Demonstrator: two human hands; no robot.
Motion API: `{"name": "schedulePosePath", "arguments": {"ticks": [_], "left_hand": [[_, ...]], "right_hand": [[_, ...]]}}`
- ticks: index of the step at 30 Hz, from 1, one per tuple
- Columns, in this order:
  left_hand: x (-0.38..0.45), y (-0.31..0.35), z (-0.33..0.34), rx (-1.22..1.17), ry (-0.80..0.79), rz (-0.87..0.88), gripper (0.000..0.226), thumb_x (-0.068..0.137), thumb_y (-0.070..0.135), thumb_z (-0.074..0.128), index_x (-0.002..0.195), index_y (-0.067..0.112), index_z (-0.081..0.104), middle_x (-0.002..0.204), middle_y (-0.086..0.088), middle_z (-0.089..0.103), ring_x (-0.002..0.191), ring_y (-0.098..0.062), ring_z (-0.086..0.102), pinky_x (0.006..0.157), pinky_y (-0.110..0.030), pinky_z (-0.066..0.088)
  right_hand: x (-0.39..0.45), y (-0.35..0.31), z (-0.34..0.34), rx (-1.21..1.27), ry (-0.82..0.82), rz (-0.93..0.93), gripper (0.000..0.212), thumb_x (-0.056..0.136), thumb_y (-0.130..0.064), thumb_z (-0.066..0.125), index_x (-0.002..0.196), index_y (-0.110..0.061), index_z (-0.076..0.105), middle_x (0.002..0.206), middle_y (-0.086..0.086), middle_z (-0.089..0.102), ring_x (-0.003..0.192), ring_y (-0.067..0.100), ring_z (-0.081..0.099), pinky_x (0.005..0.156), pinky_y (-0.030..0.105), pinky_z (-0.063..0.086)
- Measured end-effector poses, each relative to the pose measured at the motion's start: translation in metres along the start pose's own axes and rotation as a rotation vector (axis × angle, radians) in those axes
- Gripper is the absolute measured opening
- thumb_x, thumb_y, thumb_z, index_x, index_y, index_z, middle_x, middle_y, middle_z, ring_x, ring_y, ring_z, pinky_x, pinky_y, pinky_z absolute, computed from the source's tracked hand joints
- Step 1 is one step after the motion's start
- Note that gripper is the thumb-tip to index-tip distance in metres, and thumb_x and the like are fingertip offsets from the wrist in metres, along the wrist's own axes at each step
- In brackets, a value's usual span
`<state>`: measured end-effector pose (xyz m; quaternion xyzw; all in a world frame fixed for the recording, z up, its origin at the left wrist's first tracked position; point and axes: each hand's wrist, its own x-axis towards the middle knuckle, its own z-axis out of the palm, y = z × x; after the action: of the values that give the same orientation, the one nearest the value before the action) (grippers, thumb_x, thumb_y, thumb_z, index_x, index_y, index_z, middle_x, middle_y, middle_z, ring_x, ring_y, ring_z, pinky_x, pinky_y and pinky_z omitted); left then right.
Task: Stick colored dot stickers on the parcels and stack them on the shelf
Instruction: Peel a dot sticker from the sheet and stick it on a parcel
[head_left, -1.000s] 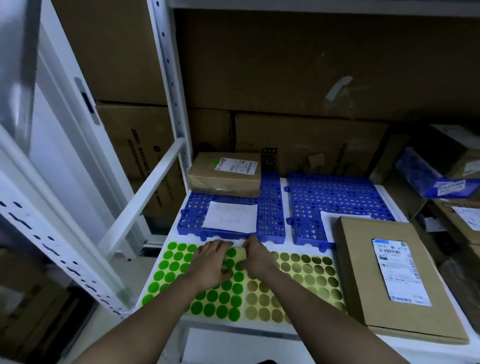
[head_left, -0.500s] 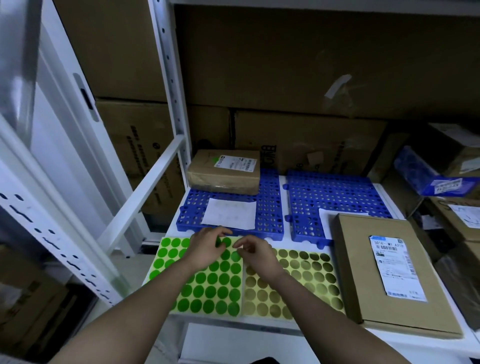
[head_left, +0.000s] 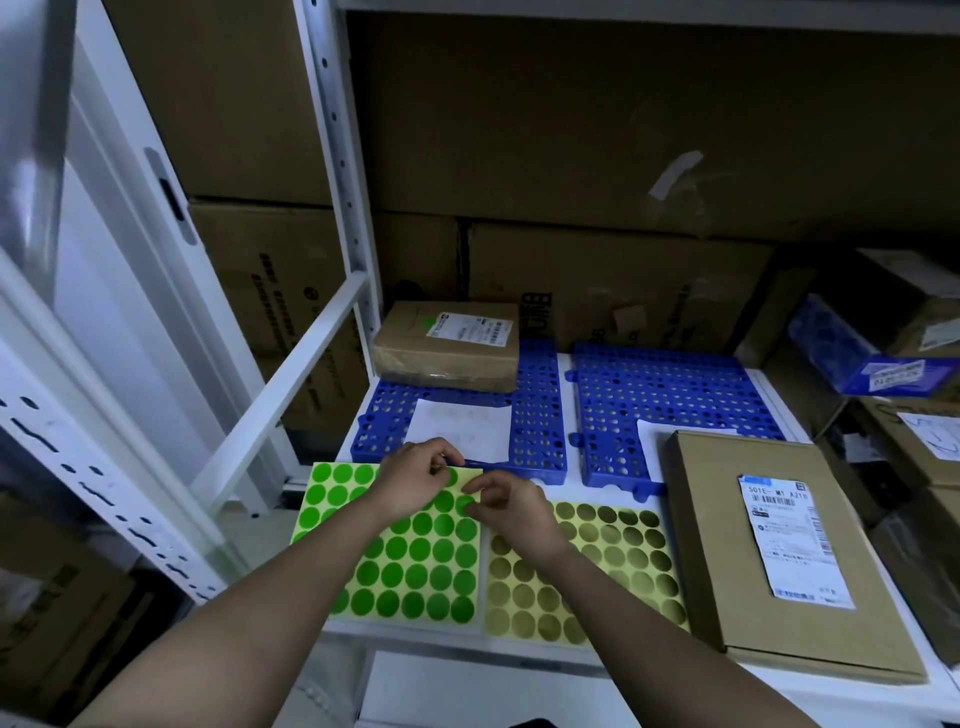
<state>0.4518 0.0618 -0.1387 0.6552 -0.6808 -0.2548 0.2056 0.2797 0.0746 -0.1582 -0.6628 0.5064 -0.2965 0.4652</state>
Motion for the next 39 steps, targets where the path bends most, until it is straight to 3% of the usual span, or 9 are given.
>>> {"name": "schedulePosePath", "arguments": {"ticks": [5,9,14,21,25,28,30,33,39], "left_hand": [[-0.003,0.0,0.002,0.096,0.003,0.039,0.02,0.091,0.013,0.054,0.104,0.026,0.062,0.093,0.008,0.062,0.094,-0.014,0.059,0.078,-0.029,0.042],[-0.006,-0.005,0.012,0.24,-0.008,0.108,0.026,0.092,0.013,0.05,0.114,0.024,0.057,0.116,0.005,0.059,0.111,-0.015,0.053,0.094,-0.036,0.04],[-0.012,-0.01,0.029,0.457,0.005,0.168,0.039,0.093,0.013,0.046,0.128,0.028,0.048,0.125,0.005,0.049,0.121,-0.014,0.044,0.102,-0.031,0.025],[-0.014,-0.012,0.05,0.568,0.12,0.172,0.053,0.087,0.009,0.053,0.135,0.027,0.044,0.127,0.001,0.049,0.121,-0.019,0.045,0.103,-0.033,0.029],[-0.015,-0.012,0.057,0.464,0.263,0.177,0.056,0.066,-0.001,0.073,0.117,0.02,0.062,0.108,-0.005,0.06,0.099,-0.028,0.061,0.082,-0.04,0.047],[-0.02,0.026,0.057,0.142,0.389,0.196,0.029,0.082,0.008,0.068,0.108,0.019,0.064,0.103,0.0,0.062,0.09,-0.017,0.062,0.074,-0.032,0.048],[-0.028,0.065,0.057,-0.244,0.364,0.114,0.011,0.094,0.017,0.056,0.101,0.023,0.061,0.099,0.006,0.062,0.087,-0.007,0.061,0.071,-0.022,0.047],[-0.039,0.116,0.064,-0.588,0.258,0.002,0.013,0.098,0.028,0.047,0.09,0.027,0.057,0.087,0.003,0.062,0.079,-0.008,0.058,0.07,-0.025,0.045],[-0.042,0.171,0.096,-0.658,0.101,0.013,0.011,0.094,0.025,0.056,0.083,0.024,0.058,0.08,0.007,0.061,0.073,-0.003,0.056,0.064,-0.013,0.041]], "right_hand": [[-0.002,0.001,0.002,-0.08,0.029,-0.011,0.017,0.084,-0.016,0.071,0.08,-0.03,0.062,0.074,-0.014,0.063,0.069,-0.003,0.058,0.064,0.014,0.045],[-0.002,0.006,0.006,-0.16,0.076,-0.035,0.004,0.085,-0.017,0.068,0.088,-0.017,0.071,0.074,-0.023,0.059,0.07,-0.009,0.055,0.064,0.006,0.041],[-0.005,0.014,0.01,-0.138,0.191,-0.129,0.005,0.081,-0.006,0.071,0.082,-0.008,0.075,0.08,-0.009,0.061,0.093,0.006,0.05,0.077,0.005,0.037],[-0.018,0.007,-0.012,0.207,0.213,0.052,0.026,0.087,0.0,0.064,0.076,-0.023,0.063,0.078,-0.003,0.065,0.071,0.006,0.058,0.066,0.01,0.046],[-0.026,0.001,-0.026,0.294,0.216,0.065,0.022,0.087,-0.002,0.065,0.079,-0.022,0.063,0.076,-0.003,0.063,0.068,0.006,0.057,0.062,0.011,0.047],[-0.035,-0.004,-0.041,0.387,0.233,0.094,0.016,0.085,-0.005,0.069,0.091,-0.018,0.062,0.073,0.0,0.065,0.067,0.006,0.06,0.062,0.011,0.047],[-0.042,-0.007,-0.056,0.437,0.233,0.104,0.018,0.084,-0.005,0.07,0.098,-0.014,0.061,0.074,0.001,0.067,0.068,0.005,0.062,0.064,0.011,0.049],[-0.055,-0.011,-0.084,0.438,0.277,0.05,0.014,0.083,-0.001,0.069,0.089,-0.013,0.066,0.07,-0.007,0.069,0.067,0.001,0.063,0.065,0.01,0.048],[-0.095,0.006,-0.144,0.402,0.401,0.035,0.014,0.082,0.002,0.069,0.082,-0.012,0.069,0.068,0.0,0.067,0.062,0.002,0.059,0.063,0.011,0.047]]}}
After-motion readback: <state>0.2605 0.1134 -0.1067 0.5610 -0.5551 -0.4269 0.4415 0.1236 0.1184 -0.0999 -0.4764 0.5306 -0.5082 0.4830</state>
